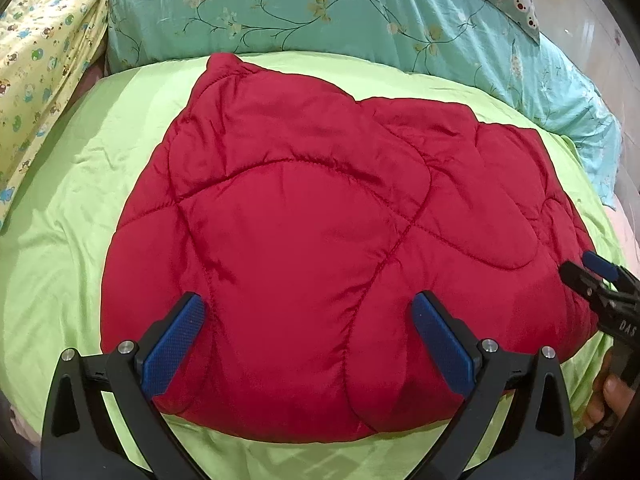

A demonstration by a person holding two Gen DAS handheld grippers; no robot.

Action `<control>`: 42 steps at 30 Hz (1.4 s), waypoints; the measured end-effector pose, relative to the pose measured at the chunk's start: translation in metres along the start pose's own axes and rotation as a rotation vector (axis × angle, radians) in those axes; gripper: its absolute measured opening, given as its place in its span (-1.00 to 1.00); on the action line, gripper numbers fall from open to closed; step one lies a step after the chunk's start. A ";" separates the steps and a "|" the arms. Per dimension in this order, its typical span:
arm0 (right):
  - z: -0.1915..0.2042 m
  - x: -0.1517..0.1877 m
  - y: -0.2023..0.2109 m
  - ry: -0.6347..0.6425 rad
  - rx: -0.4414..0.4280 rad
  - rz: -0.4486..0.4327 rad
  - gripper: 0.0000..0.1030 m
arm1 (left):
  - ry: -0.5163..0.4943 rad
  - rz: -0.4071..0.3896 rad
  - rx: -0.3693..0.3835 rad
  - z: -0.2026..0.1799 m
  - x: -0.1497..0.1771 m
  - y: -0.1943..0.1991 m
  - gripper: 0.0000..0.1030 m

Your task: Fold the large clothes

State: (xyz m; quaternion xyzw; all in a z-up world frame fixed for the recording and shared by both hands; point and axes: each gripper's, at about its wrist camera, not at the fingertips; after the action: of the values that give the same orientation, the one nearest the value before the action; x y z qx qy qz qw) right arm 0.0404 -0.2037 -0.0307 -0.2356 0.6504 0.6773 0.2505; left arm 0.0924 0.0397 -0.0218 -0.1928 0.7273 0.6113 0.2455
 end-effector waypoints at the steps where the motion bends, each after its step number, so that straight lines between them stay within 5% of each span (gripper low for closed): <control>1: 0.001 -0.002 -0.003 -0.001 -0.004 0.005 0.92 | 0.000 0.000 0.000 0.000 0.000 0.000 1.00; 21: -0.032 -0.042 -0.062 -0.023 0.007 0.111 0.97 | -0.045 0.040 -0.086 0.000 -0.046 -0.047 1.00; 42: 0.001 -0.014 0.014 0.002 -0.066 -0.003 0.94 | -0.022 0.041 -0.062 0.003 -0.042 -0.035 1.00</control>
State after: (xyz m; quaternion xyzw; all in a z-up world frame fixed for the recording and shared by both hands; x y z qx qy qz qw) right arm 0.0421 -0.2038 -0.0115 -0.2454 0.6277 0.6977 0.2430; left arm 0.1469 0.0357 -0.0246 -0.1788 0.7089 0.6405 0.2350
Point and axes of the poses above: each gripper's, at about its wrist camera, not at the fingertips, and y roughly against the way its jaws point, z to its left, x to its underside, and after that the axes turned 4 degrees about y, right-handed
